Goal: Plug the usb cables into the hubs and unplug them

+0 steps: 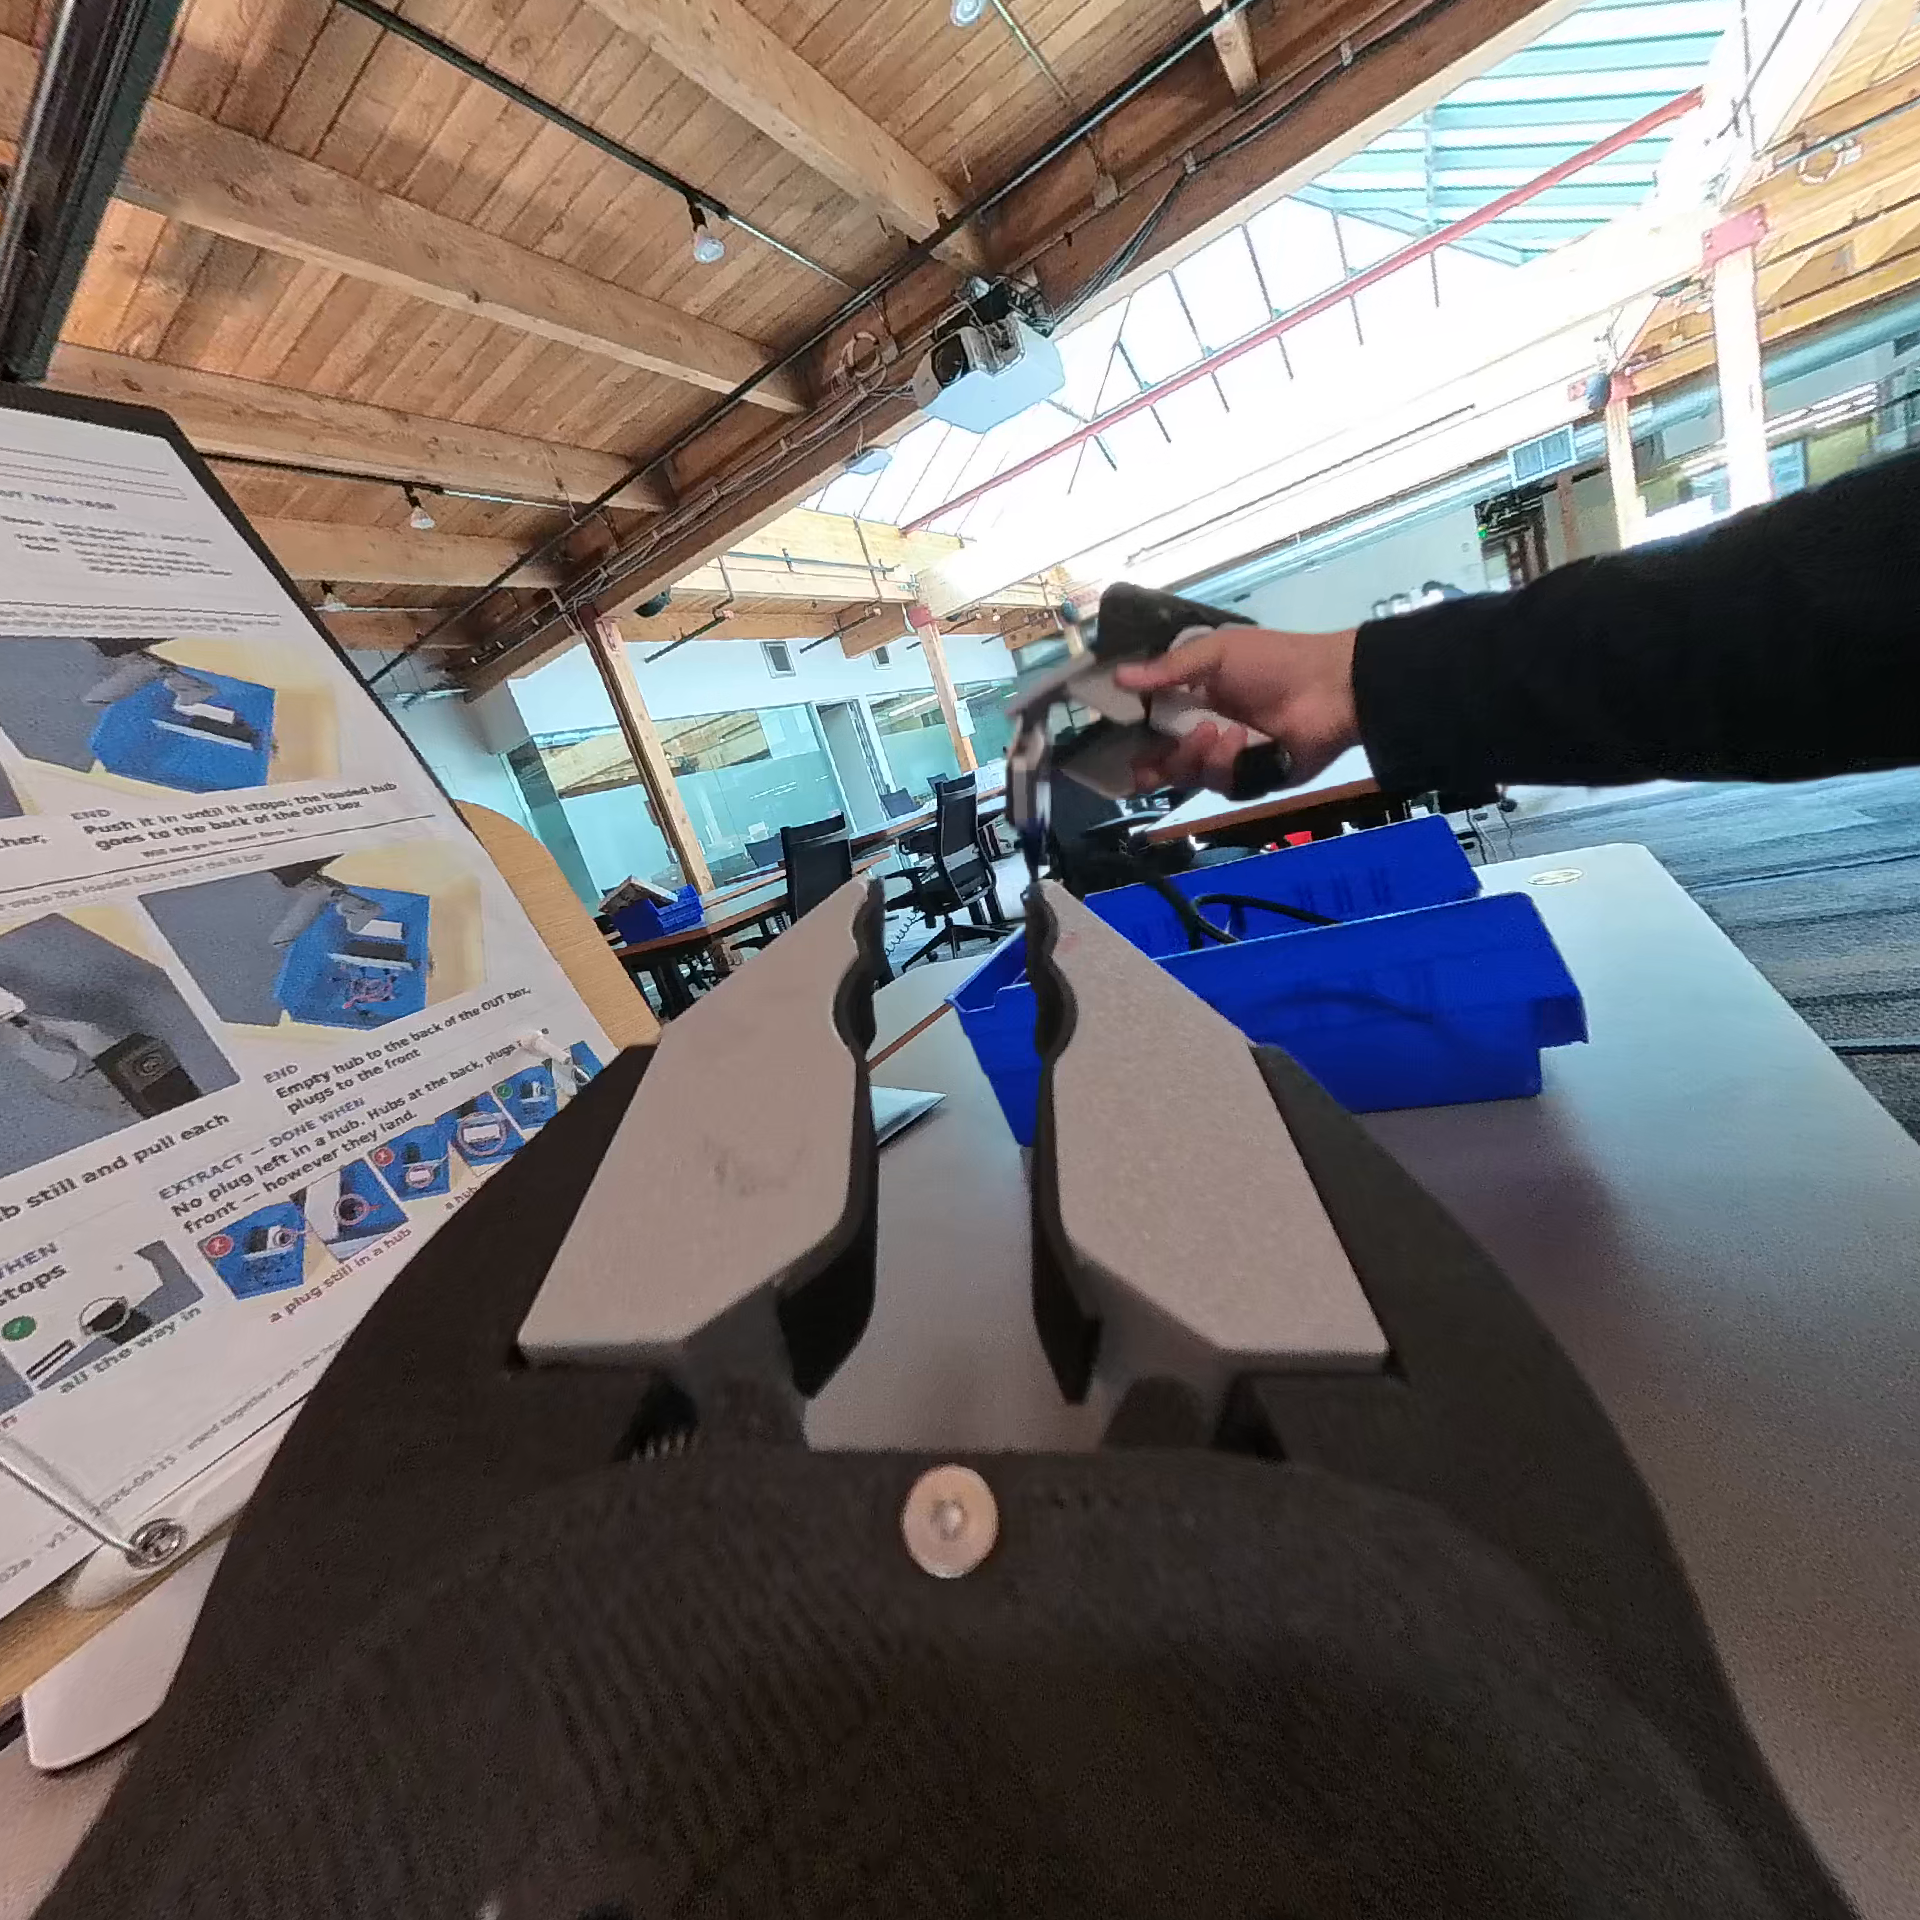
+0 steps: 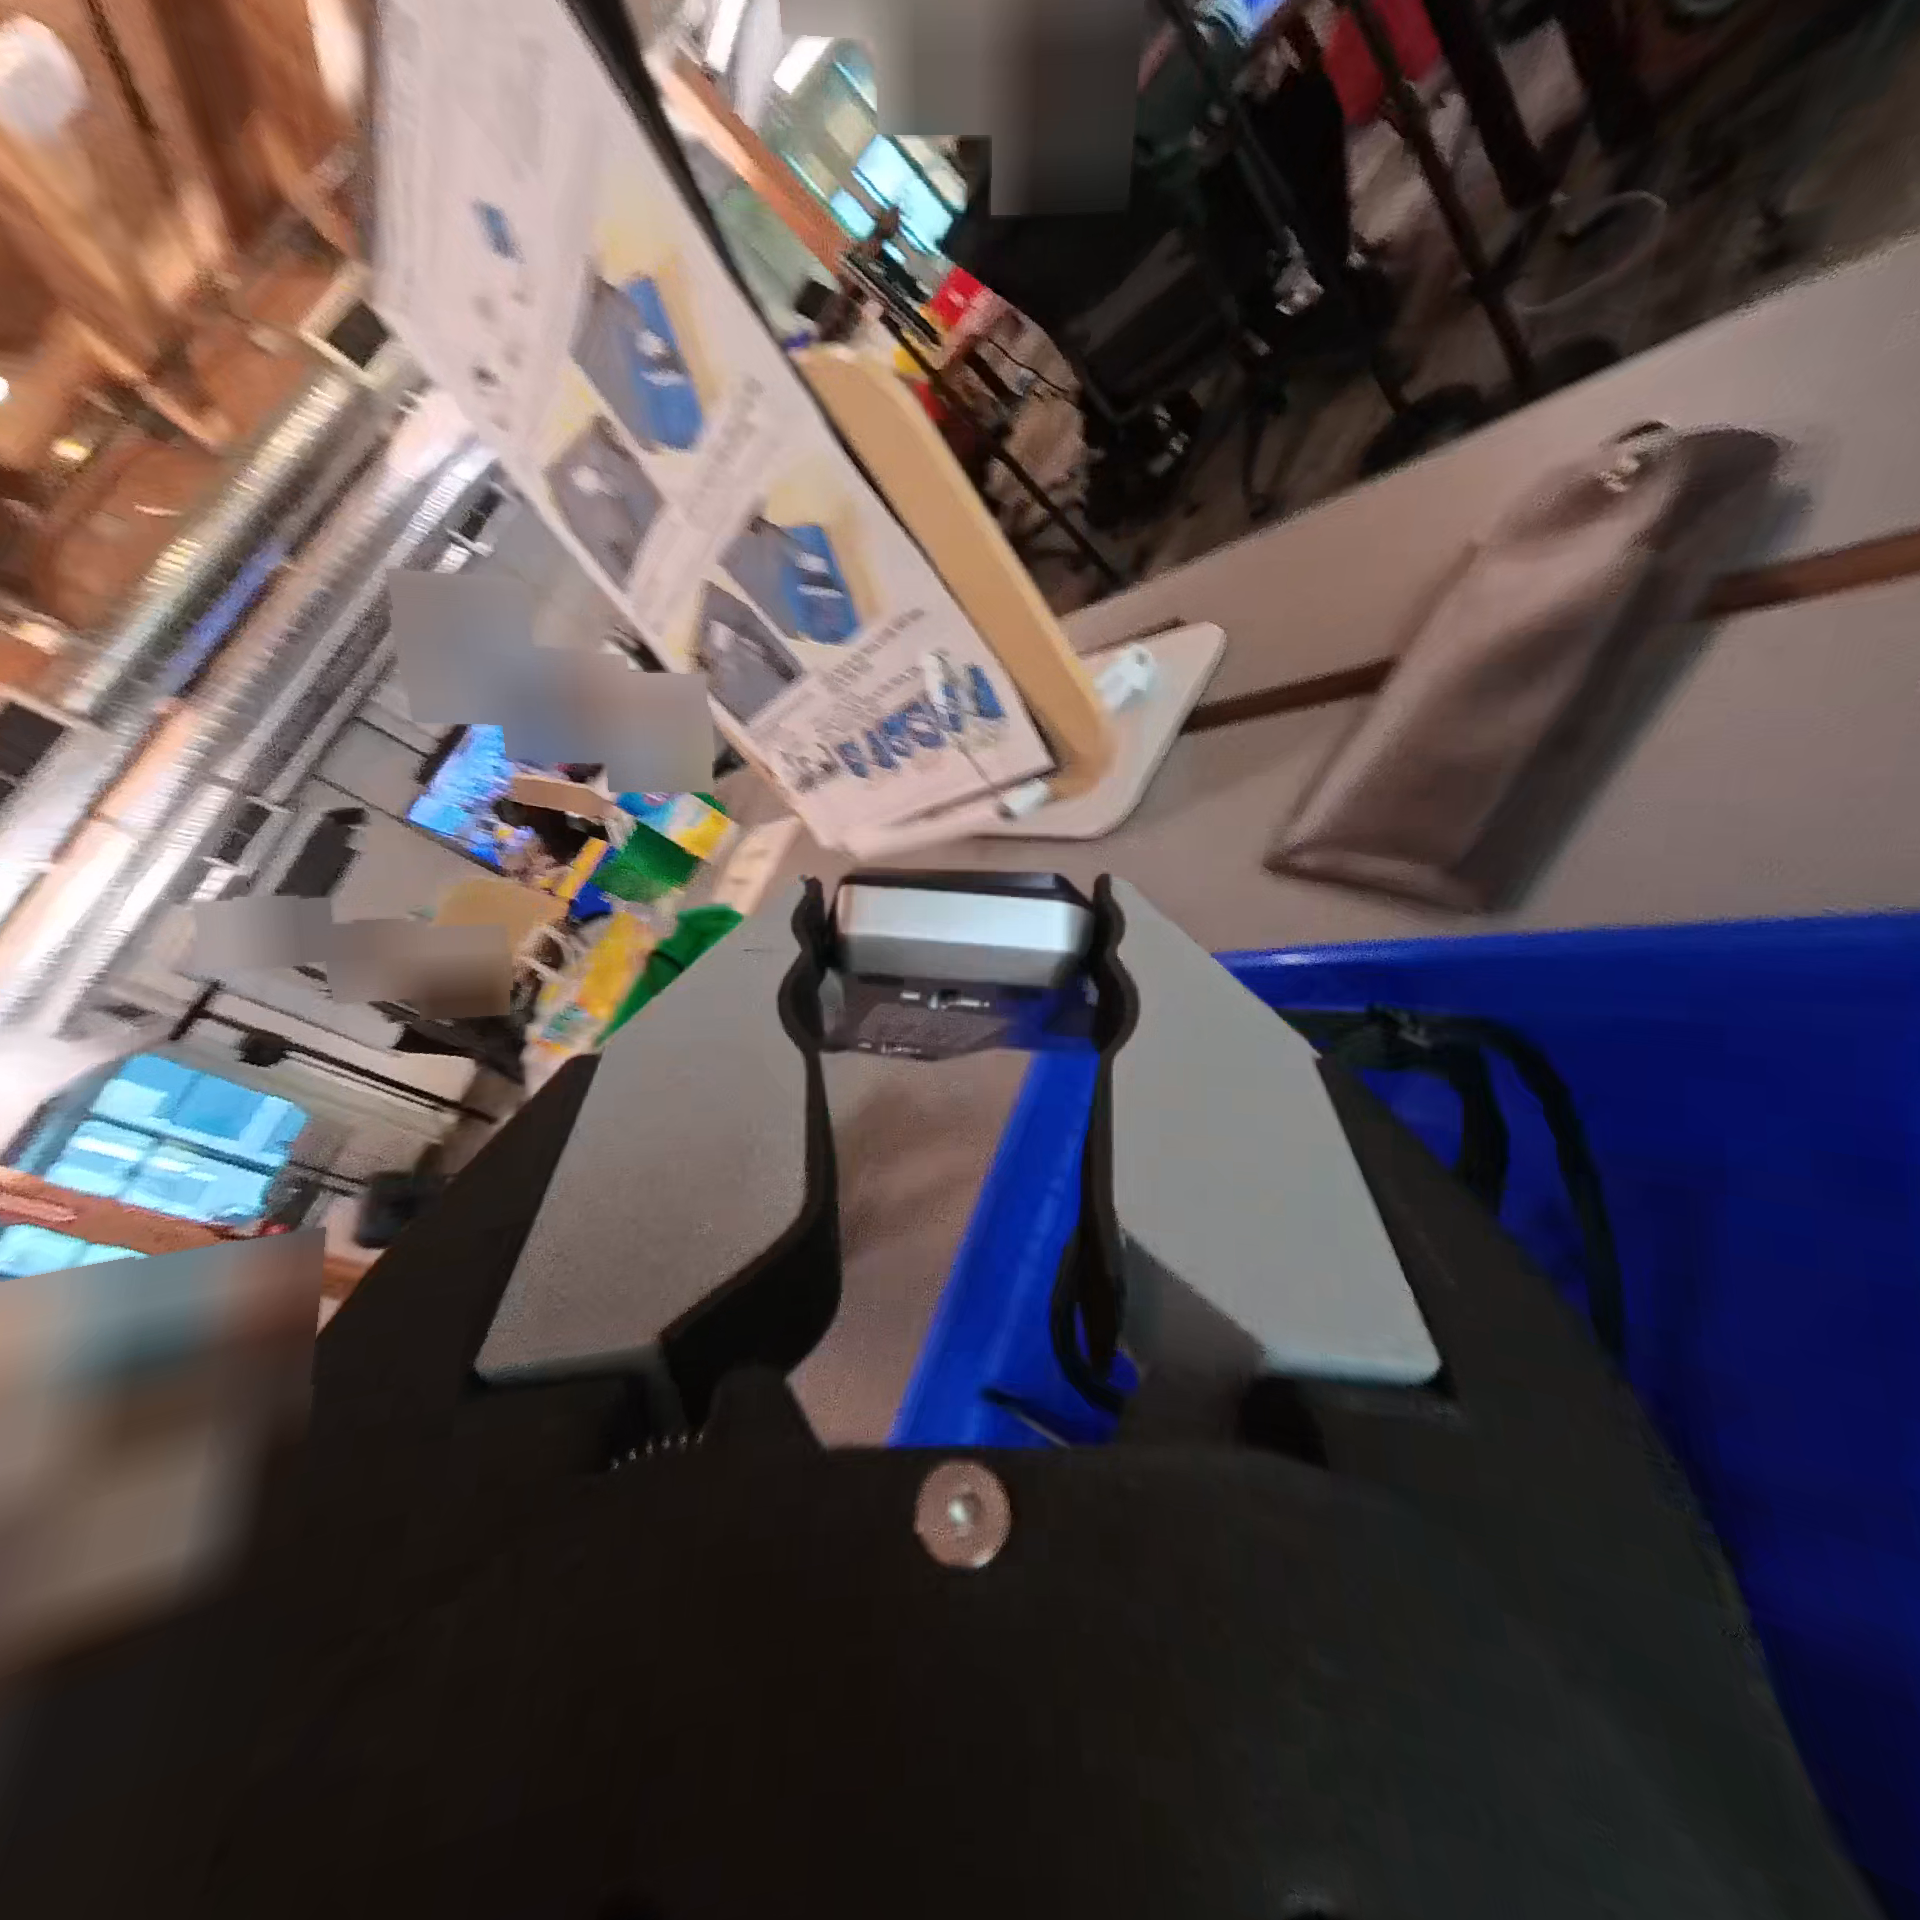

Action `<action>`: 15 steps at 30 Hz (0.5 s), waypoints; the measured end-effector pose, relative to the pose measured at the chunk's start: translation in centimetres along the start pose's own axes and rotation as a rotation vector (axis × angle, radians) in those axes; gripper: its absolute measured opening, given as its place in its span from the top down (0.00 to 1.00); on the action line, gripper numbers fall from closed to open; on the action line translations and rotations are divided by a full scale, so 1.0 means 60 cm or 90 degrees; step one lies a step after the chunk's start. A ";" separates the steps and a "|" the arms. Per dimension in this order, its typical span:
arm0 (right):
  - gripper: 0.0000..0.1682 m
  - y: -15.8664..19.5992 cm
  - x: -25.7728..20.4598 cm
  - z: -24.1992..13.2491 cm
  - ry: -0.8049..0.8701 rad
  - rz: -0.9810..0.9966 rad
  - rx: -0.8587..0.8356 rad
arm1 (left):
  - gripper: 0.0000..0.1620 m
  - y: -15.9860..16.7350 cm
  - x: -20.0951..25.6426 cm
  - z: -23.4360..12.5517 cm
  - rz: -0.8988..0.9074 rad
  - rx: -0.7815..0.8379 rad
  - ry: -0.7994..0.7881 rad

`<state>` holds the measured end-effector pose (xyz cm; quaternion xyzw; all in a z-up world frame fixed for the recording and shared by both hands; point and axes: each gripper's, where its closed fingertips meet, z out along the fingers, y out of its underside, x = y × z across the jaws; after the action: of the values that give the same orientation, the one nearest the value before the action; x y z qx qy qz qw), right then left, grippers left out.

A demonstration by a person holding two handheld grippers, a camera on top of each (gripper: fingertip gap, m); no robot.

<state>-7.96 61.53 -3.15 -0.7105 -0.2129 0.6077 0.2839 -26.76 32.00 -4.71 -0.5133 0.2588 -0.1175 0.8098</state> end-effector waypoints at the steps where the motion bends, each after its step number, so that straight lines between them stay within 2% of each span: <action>1: 0.71 0.018 0.038 -0.001 0.054 -0.008 -0.033 | 0.85 0.002 0.000 0.000 -0.001 -0.002 0.000; 3: 0.70 0.046 0.093 -0.003 0.132 -0.029 -0.088 | 0.85 0.008 0.002 0.002 0.000 -0.010 0.003; 4: 0.71 0.046 0.100 -0.002 0.135 -0.024 -0.085 | 0.85 0.011 0.003 0.003 0.003 -0.015 0.005; 7: 0.71 0.042 0.108 -0.001 0.149 0.000 -0.091 | 0.85 0.020 0.011 0.008 0.007 -0.028 0.015; 12: 0.70 0.062 0.113 -0.013 0.234 0.015 -0.179 | 0.85 0.028 0.015 0.009 0.025 -0.042 0.017; 13: 0.78 0.070 0.108 -0.022 0.246 0.017 -0.204 | 0.85 0.028 0.013 0.008 0.027 -0.042 0.013; 14: 1.00 0.082 0.118 -0.039 0.290 0.013 -0.235 | 0.85 0.027 0.010 0.007 0.026 -0.040 0.010; 15: 1.00 0.098 0.145 -0.071 0.372 -0.008 -0.280 | 0.85 0.024 0.008 0.006 0.022 -0.037 0.008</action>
<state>-2.53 62.17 -13.09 -0.8969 -0.2525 0.3171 0.1769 -26.30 32.72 -6.02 -0.5311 0.2757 -0.0990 0.7951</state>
